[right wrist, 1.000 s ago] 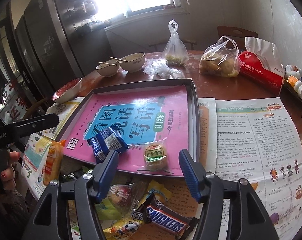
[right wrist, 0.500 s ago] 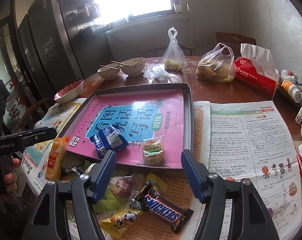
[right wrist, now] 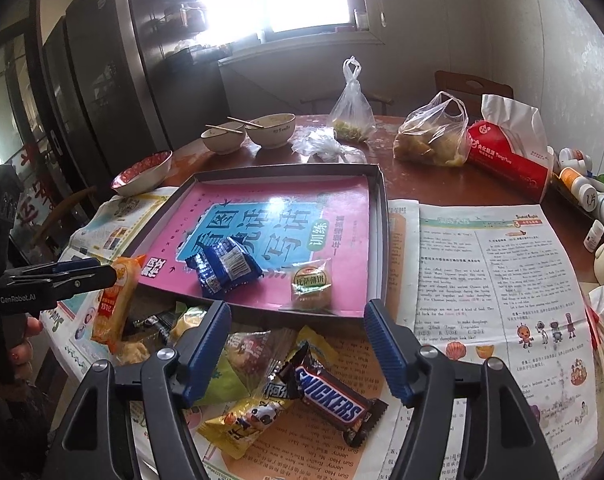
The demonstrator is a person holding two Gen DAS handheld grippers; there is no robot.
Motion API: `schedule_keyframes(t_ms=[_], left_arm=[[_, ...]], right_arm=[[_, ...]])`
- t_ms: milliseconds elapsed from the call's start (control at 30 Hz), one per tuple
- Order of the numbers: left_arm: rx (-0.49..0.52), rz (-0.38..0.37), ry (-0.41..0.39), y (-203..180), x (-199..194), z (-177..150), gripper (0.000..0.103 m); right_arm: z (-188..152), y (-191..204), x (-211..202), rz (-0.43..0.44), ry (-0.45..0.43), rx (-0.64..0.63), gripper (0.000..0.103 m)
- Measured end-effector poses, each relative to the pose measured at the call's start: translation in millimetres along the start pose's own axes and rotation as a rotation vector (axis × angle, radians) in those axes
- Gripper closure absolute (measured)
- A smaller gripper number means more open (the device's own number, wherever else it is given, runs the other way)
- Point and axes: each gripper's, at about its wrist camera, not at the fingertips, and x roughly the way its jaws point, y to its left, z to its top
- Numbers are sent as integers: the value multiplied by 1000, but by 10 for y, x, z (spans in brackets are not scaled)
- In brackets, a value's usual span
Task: Organize snacks
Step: 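Grasp the orange rice cracker bag with the left gripper while the right gripper grasps the Snickers bar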
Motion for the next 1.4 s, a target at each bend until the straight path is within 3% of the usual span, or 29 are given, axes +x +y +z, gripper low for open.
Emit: schedule_keyframes(t_ms=[733,1267,1400], left_arm=[[3,-15,50,-55,128,-148,28],[5,0,65,-91,221,-175,28],[-5,1,72,-62,259,-175,28]], right_arm=[[-296,-263,-99,-90,29,-14,34],[-482,-207,69,-64,91,-114,34],[-532,-167,169,-110,106,-174,34]])
